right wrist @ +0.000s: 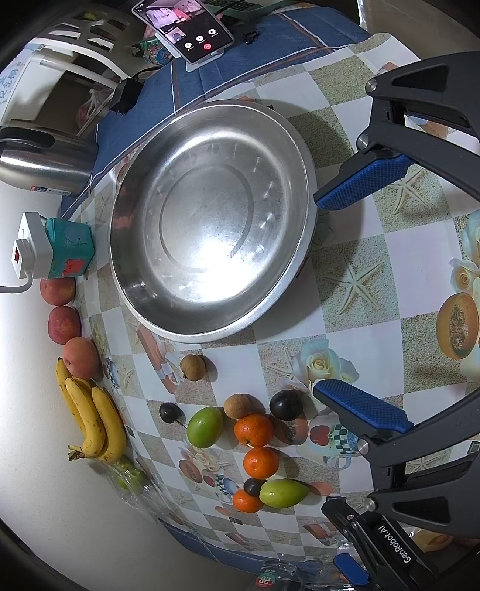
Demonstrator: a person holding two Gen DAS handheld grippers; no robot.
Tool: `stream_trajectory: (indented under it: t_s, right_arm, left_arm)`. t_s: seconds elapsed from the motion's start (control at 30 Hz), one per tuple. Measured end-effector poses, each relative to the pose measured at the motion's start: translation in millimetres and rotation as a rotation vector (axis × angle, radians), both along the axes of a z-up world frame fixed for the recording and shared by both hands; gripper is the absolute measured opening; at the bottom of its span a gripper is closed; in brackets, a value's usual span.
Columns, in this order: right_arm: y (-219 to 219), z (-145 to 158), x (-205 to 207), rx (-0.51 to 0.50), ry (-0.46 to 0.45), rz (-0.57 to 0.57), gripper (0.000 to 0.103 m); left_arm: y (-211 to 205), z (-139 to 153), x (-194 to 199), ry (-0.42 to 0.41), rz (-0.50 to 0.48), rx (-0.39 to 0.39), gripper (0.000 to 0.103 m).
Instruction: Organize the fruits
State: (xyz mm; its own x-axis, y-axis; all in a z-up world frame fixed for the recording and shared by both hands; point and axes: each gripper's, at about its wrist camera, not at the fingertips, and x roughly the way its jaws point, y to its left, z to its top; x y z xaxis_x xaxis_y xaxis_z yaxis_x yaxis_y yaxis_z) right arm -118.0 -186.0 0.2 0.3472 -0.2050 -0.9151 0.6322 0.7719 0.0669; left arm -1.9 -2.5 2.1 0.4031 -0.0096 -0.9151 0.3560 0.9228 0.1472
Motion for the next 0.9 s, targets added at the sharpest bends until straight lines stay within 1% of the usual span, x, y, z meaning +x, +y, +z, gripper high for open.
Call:
stream_trajectory:
  t_s: [0.9]
  right_arm:
    - [1.4, -0.9, 1.0, 0.001, 0.003, 0.004, 0.093]
  left_arm:
    - [-0.6, 0.0, 0.2, 0.002, 0.002, 0.002, 0.103]
